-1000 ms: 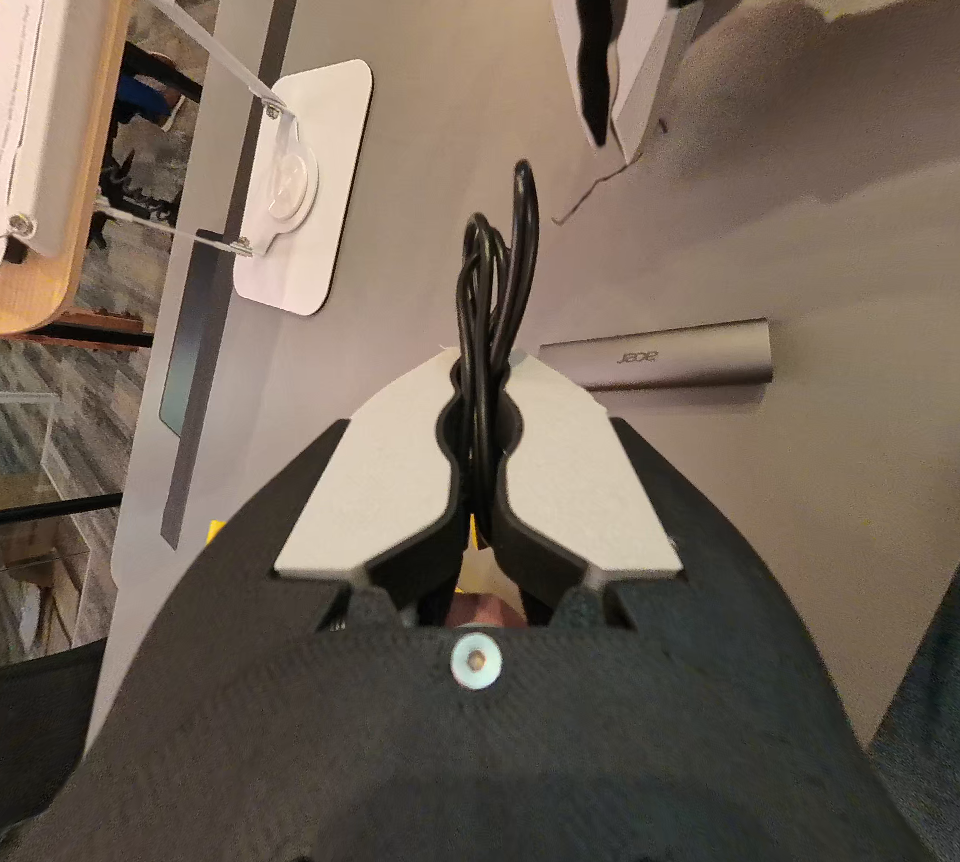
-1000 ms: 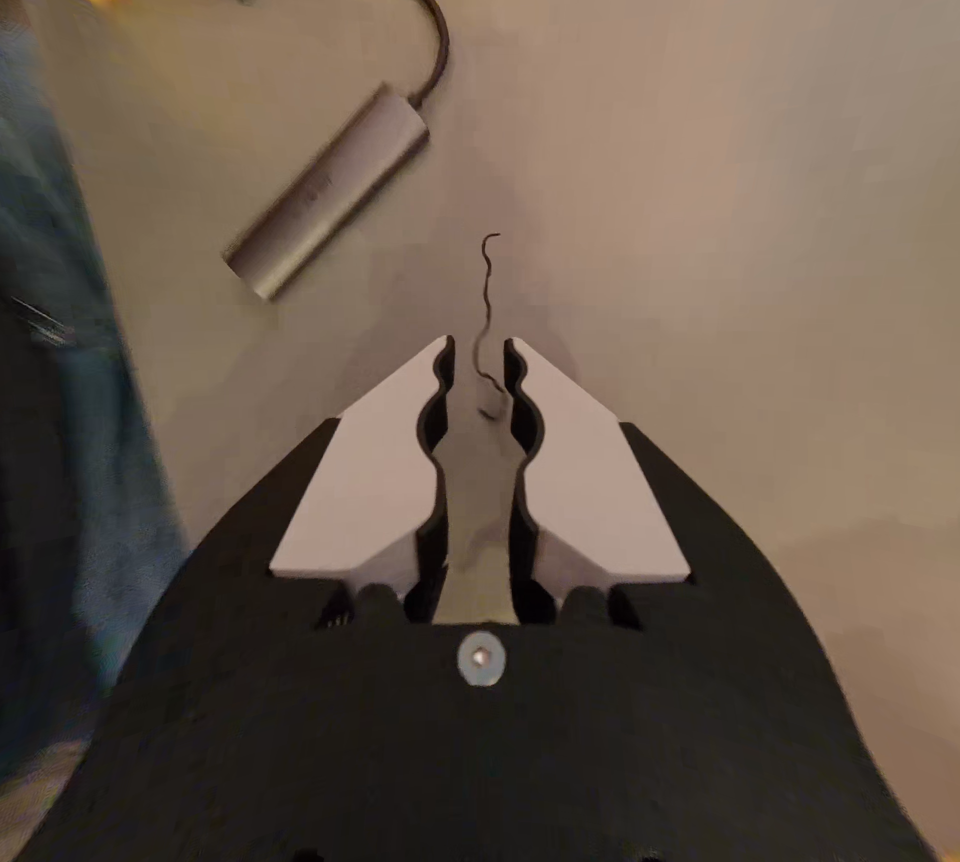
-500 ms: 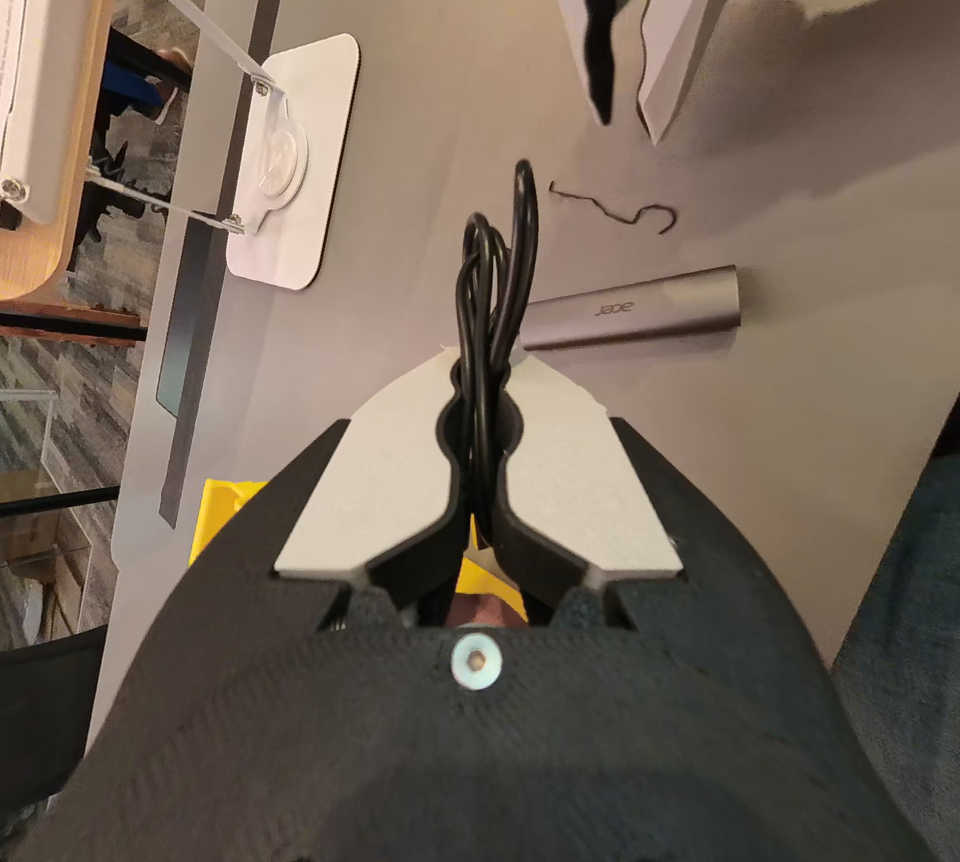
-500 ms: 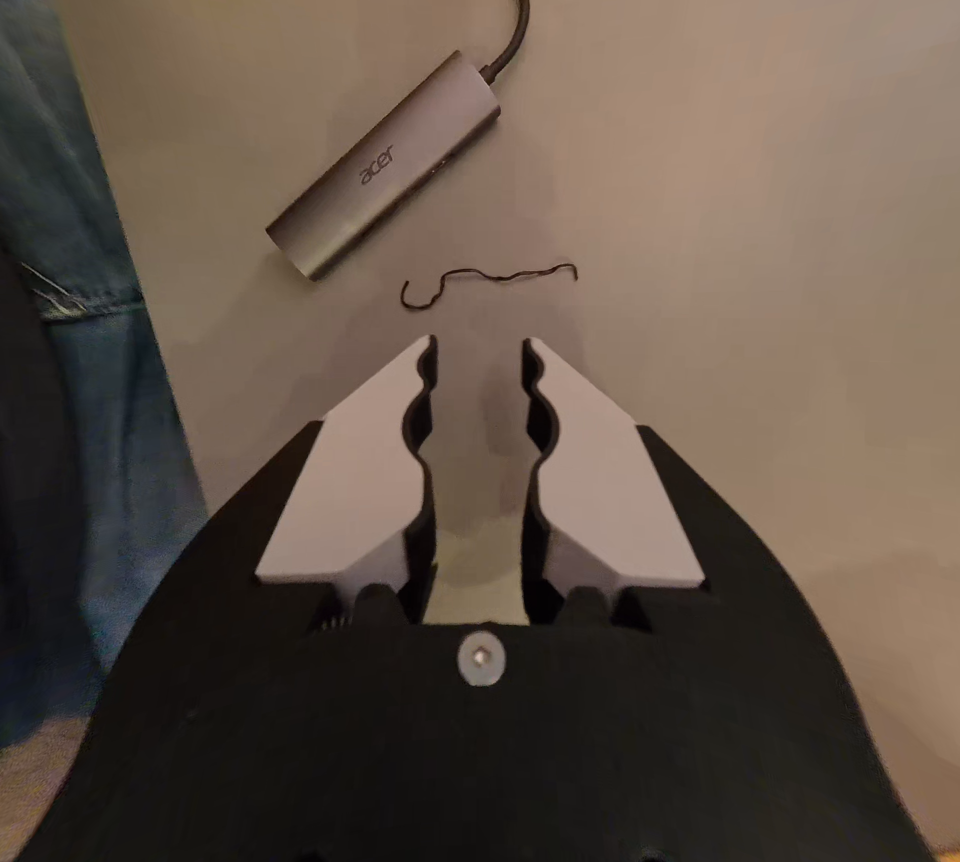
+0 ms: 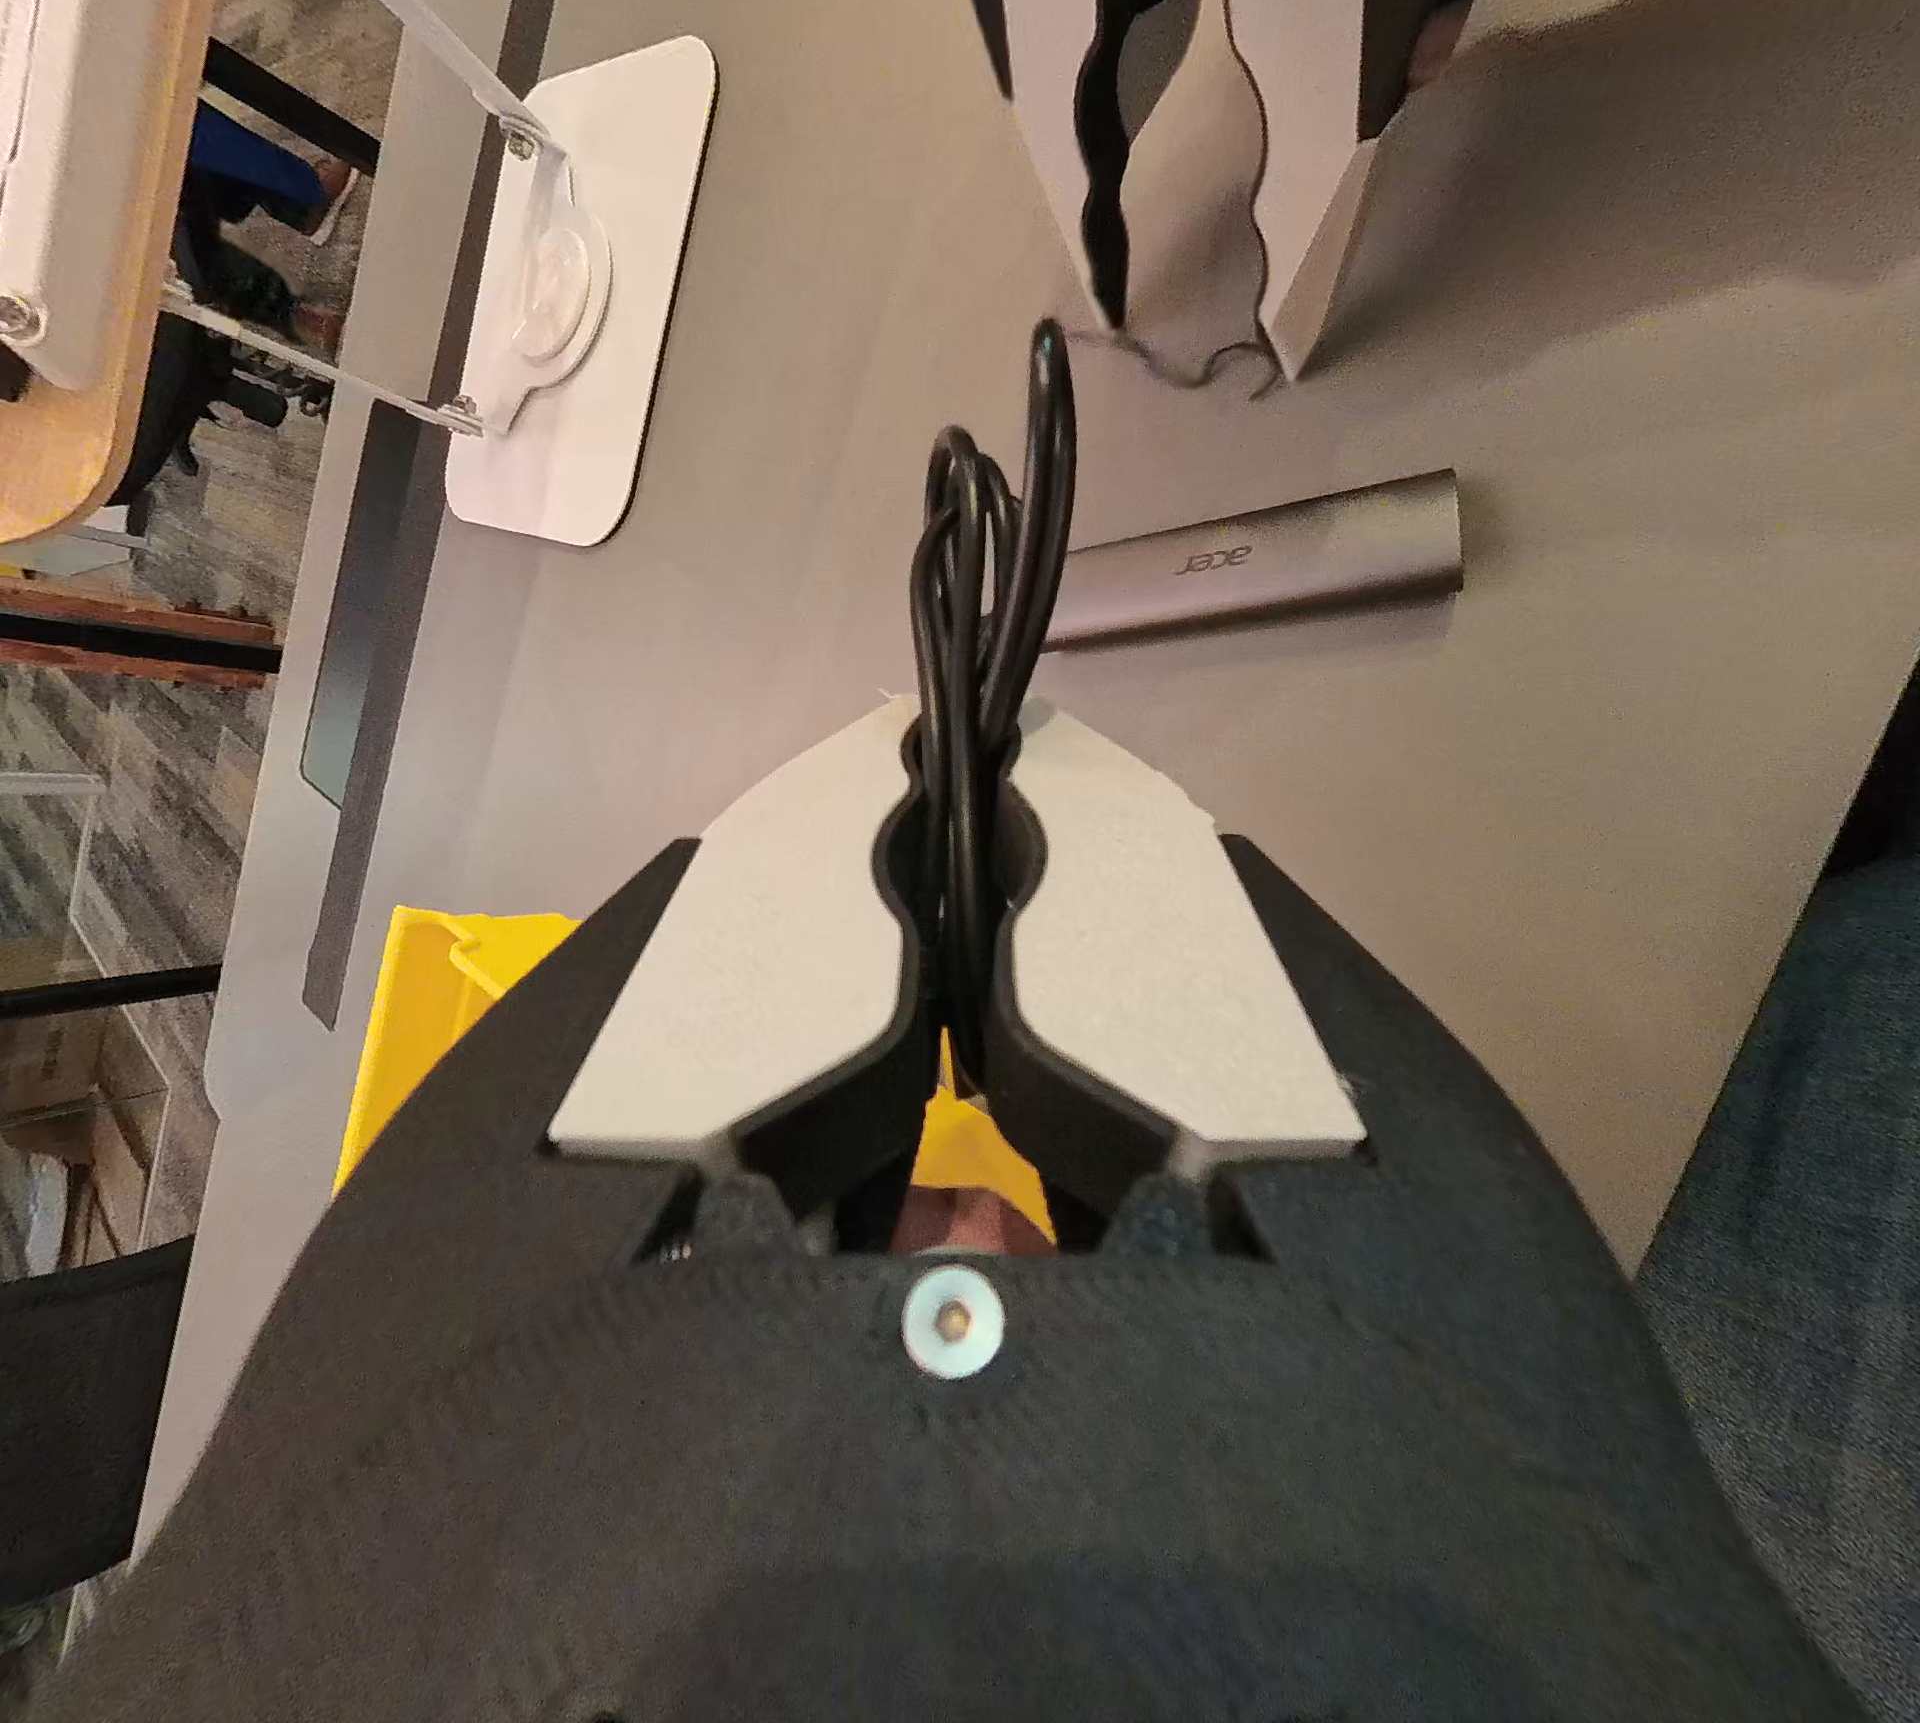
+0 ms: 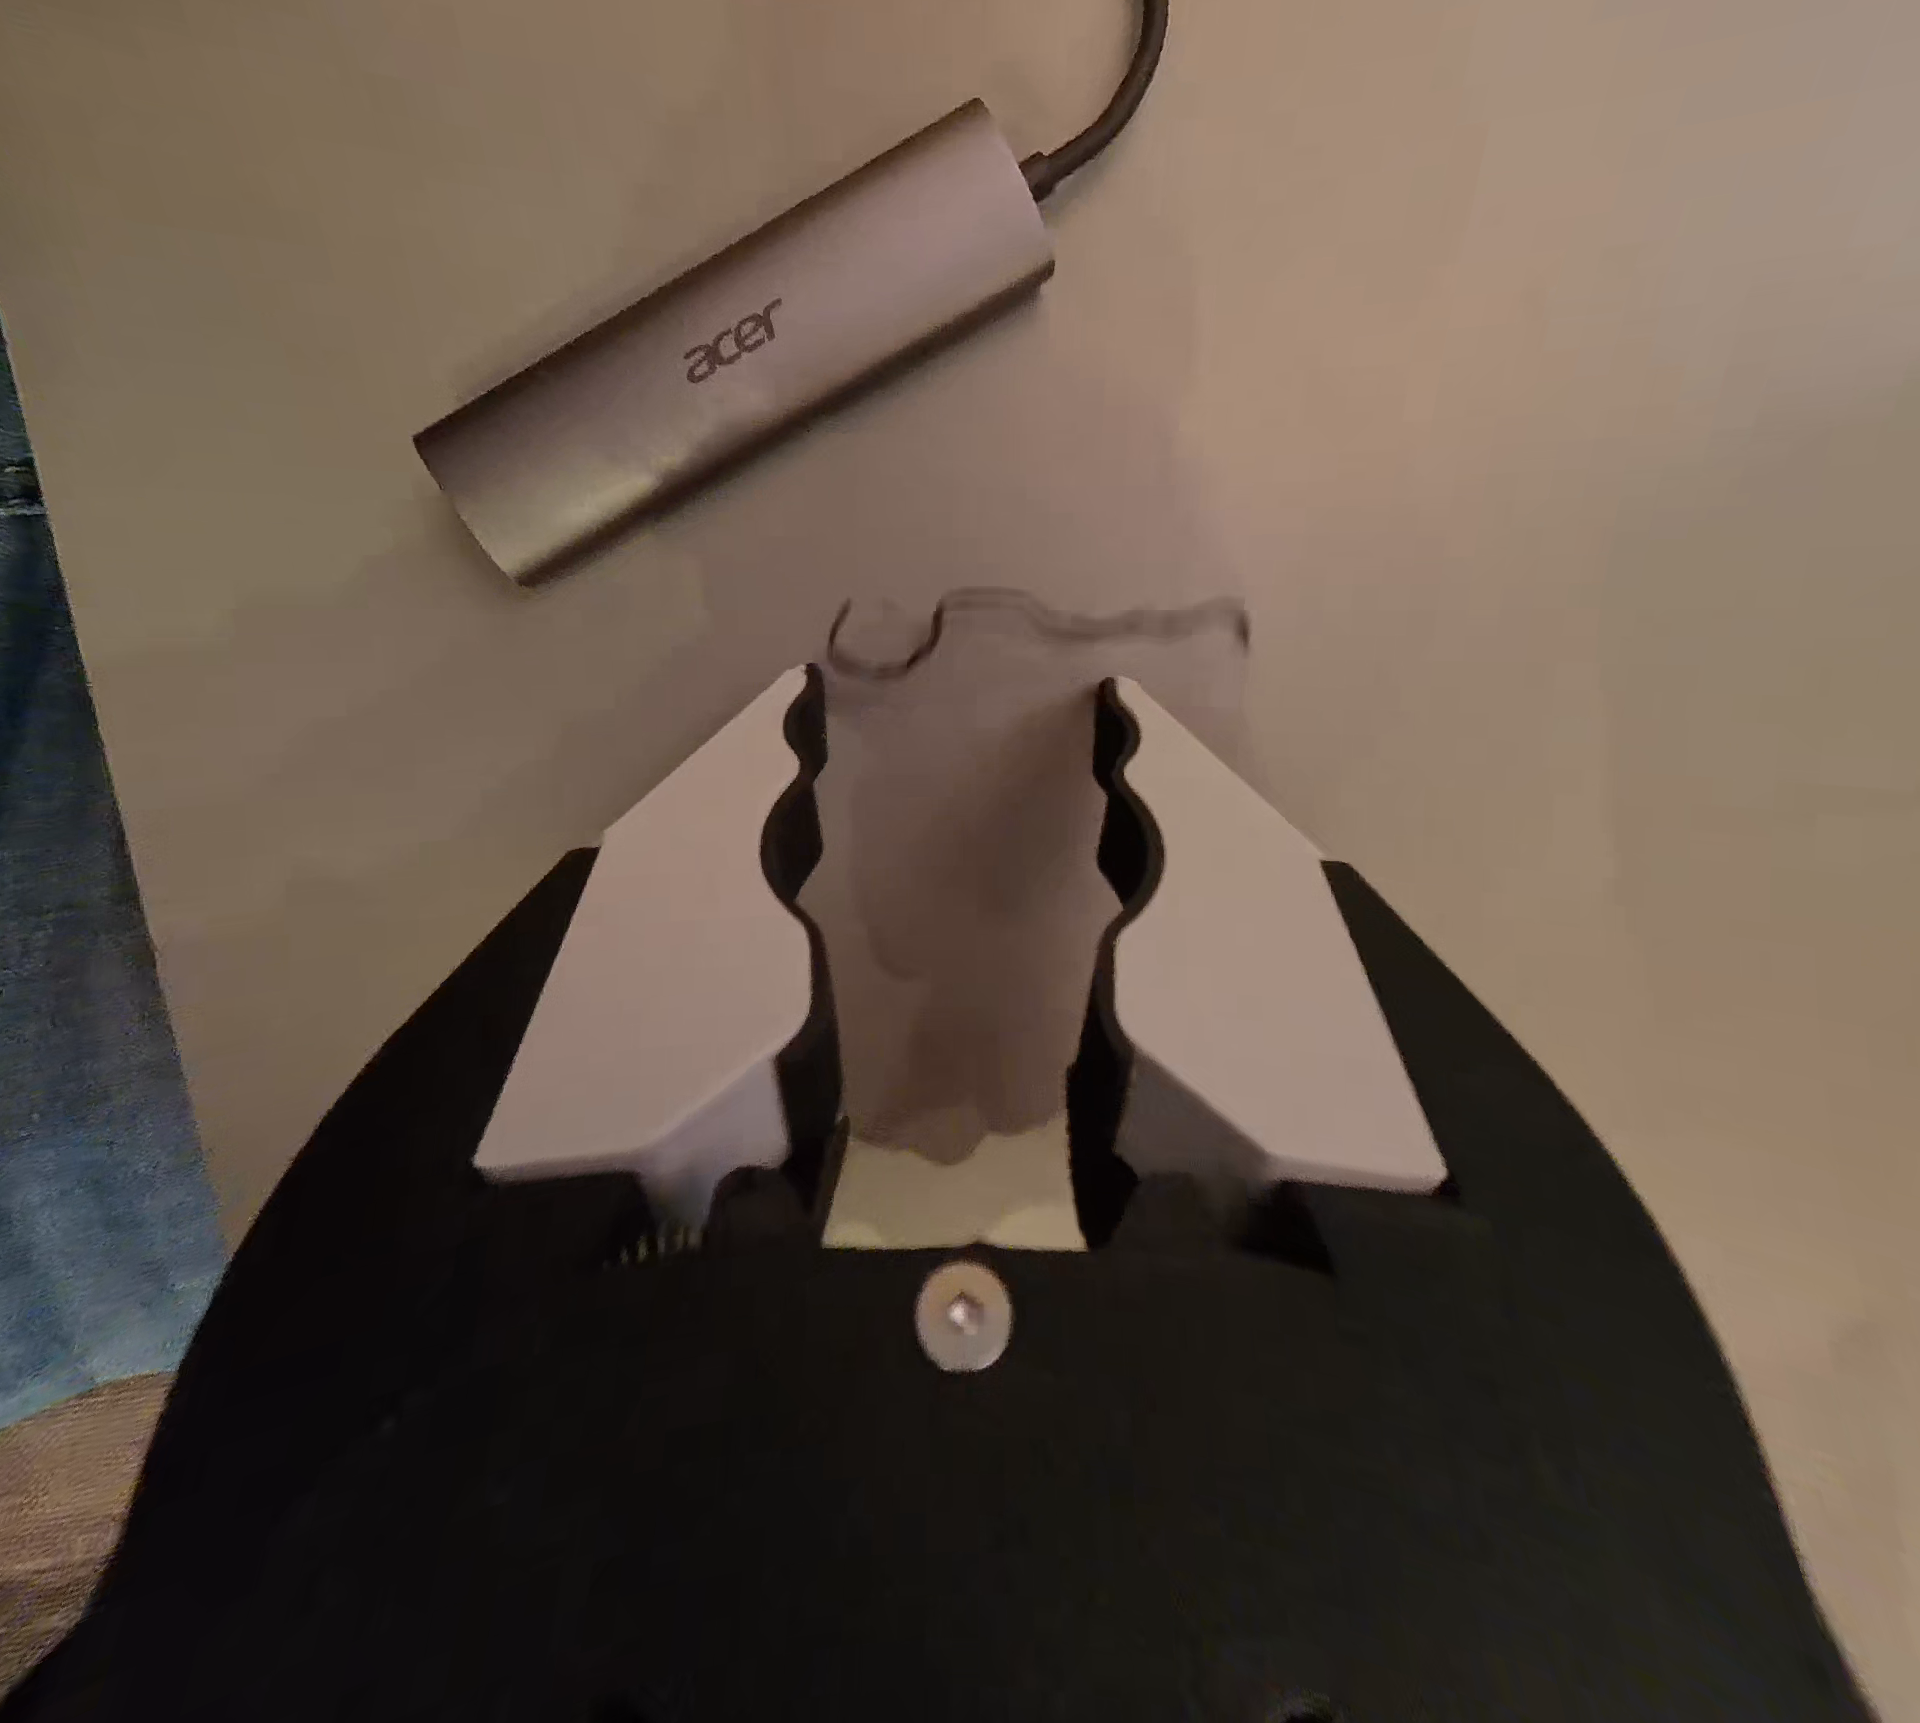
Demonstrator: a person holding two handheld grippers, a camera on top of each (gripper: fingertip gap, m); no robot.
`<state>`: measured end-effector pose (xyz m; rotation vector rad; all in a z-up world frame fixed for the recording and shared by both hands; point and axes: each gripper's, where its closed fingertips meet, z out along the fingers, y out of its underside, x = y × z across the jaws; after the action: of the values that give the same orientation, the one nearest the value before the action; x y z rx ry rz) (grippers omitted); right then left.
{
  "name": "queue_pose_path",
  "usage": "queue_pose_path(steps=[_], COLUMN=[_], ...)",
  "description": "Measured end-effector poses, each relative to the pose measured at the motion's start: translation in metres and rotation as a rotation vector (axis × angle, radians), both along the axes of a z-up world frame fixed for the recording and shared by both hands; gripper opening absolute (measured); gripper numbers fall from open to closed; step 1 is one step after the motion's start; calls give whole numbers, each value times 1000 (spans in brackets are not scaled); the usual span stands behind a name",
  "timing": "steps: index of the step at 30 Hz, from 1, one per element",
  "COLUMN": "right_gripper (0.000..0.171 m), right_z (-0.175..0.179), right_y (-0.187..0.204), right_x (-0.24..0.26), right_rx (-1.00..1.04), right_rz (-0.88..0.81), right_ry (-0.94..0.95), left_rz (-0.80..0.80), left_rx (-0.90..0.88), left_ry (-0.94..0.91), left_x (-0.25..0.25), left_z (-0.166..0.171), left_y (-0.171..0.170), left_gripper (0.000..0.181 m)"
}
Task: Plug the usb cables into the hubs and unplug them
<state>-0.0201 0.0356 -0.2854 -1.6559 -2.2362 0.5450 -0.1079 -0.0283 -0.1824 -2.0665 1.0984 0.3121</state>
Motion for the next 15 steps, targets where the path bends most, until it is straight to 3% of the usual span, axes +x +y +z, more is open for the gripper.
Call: queue_pose_path(steps=[3,9,15], right_gripper=[47,79,82], right_z=[0,21,14], right_y=[1,3,12], right_x=[2,-11,-43], right_rx=[-23,35,58], right_rz=[-9,51,151], right_ry=[20,58,102], left_rz=[-5,1,-2], left_rx=[1,2,0], left_ry=[-3,-8,5], left_x=[1,-2,-2], left_z=[0,2,1], left_y=[0,2,1], left_gripper=[6,6,6])
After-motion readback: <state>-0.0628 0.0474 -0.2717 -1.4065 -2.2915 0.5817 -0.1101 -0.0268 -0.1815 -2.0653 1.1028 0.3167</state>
